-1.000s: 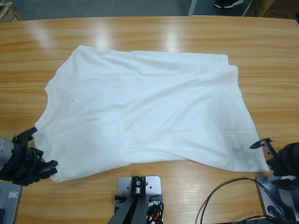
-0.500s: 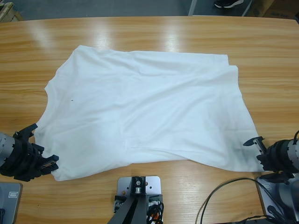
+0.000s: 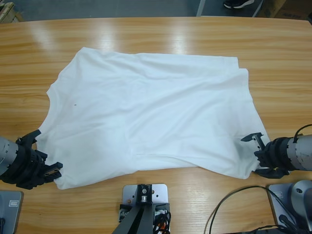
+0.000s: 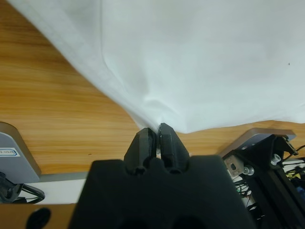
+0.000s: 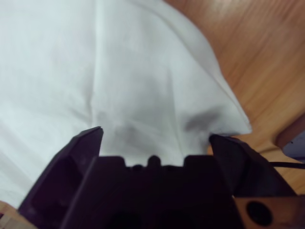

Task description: Fold clothes

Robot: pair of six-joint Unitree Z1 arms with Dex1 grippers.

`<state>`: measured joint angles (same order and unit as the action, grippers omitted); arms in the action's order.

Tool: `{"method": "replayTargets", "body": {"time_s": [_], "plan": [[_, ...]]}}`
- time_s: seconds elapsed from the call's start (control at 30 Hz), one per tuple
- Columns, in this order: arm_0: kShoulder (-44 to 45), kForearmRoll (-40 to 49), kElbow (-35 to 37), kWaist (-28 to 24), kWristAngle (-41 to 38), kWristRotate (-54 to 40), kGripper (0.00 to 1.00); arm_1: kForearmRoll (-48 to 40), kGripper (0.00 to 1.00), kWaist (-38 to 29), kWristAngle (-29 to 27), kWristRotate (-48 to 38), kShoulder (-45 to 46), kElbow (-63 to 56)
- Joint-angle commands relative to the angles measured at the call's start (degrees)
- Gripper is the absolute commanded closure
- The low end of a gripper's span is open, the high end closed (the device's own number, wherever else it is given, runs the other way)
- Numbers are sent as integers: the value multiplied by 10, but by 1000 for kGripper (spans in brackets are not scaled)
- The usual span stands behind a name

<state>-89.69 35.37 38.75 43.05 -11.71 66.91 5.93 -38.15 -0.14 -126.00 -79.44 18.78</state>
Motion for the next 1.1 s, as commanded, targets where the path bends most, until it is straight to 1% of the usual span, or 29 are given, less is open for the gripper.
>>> {"method": "replayTargets", "body": {"time_s": [0.03, 0.07, 0.1, 0.23, 0.37, 0.6, 0.7, 0.77, 0.87, 0.97, 1.1], "plan": [[-19, 5, 6, -3, -7, -5, 1000, 7, 894, -3, -17, 21, 14, -63], [-19, 5, 6, -3, -7, -5, 1000, 21, 995, -3, -20, 23, 25, -62], [-19, 5, 6, -3, -7, -6, 1000, 29, 1000, -3, -25, 28, 34, -60], [-13, 5, 7, -3, -7, -6, 1000, 49, 1000, -3, -39, 66, 46, -44], [-9, 6, 4, -3, -6, -6, 1000, 63, 1000, -3, -6, 92, 4, -24], [-4, 6, 1, -3, -6, -3, 1000, 140, 1000, -3, 25, 131, -43, 29], [-4, 6, 1, -3, -6, -3, 1000, 149, 1000, -3, 21, 143, -34, 40], [-2, 6, 1, -3, -6, -3, 1000, 177, 1000, -3, 17, 176, -32, 68], [2, 6, 2, -3, -5, -2, 1000, 237, 1000, -6, -3, 248, -46, 133], [3, 5, 4, -3, -5, -1, 1000, 252, 1000, -10, 2, 266, -56, 145], [14, 6, 11, -4, -4, 4, 1000, 254, 1000, -10, 23, 282, -77, 154]]}}
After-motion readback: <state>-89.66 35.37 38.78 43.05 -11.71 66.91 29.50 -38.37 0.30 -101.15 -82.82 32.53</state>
